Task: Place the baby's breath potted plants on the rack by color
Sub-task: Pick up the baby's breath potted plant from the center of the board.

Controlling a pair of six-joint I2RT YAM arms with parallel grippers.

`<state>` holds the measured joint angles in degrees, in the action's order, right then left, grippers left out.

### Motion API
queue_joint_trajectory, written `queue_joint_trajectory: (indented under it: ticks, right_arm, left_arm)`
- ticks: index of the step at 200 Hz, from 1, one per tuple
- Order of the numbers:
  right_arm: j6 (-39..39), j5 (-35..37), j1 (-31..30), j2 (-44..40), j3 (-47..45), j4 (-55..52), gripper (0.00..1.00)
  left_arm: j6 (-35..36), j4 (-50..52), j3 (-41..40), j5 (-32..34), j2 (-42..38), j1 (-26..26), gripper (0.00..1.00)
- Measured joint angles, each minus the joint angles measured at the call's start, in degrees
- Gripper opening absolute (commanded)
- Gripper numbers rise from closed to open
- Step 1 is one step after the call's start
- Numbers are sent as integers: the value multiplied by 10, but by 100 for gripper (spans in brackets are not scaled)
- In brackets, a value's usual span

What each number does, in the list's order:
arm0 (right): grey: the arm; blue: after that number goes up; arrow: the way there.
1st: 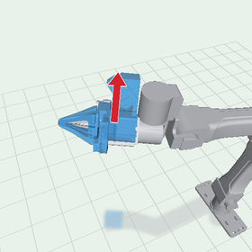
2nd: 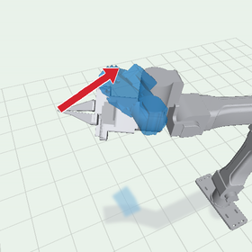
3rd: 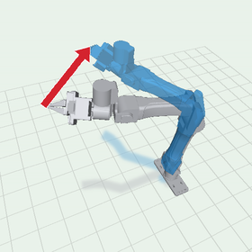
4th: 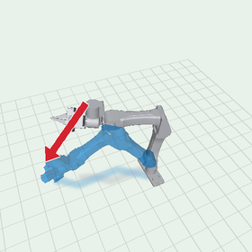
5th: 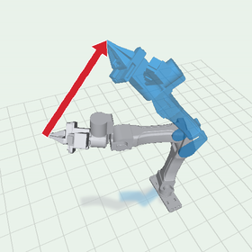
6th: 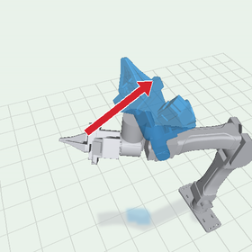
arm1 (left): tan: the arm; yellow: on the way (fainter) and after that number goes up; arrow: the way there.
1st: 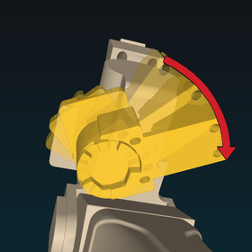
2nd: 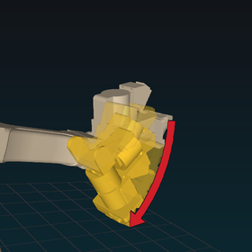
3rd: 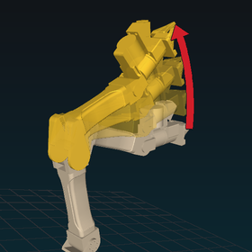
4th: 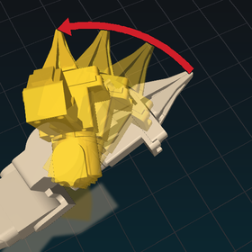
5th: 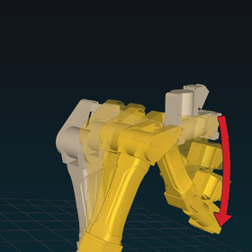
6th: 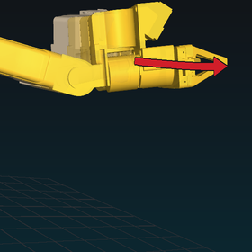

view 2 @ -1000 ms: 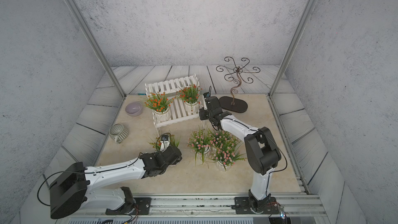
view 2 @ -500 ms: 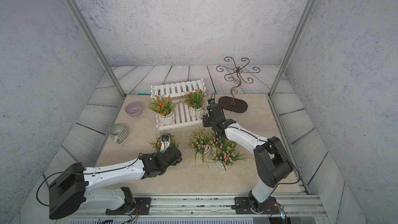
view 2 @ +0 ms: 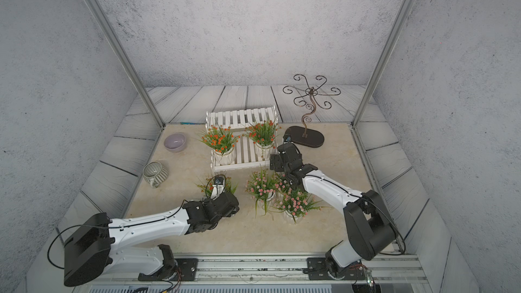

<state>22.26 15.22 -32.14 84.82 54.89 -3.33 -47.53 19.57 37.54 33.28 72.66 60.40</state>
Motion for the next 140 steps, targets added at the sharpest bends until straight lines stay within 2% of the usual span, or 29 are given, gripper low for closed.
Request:
queue_joint_trajectory:
  ticks: [40, 78, 140]
  right_arm:
    - [-11, -1, -2, -91, -36, -40, 99]
    - [-22, 0, 3, -167, -40, -64, 99]
    - [-28, -1, 29, -212, -50, -76, 99]
  left_arm:
    - [20, 8, 42, 6, 1, 30, 62]
    - [46, 16, 73, 5, 1, 38, 62]
    - [111, 39, 162, 6, 1, 37, 62]
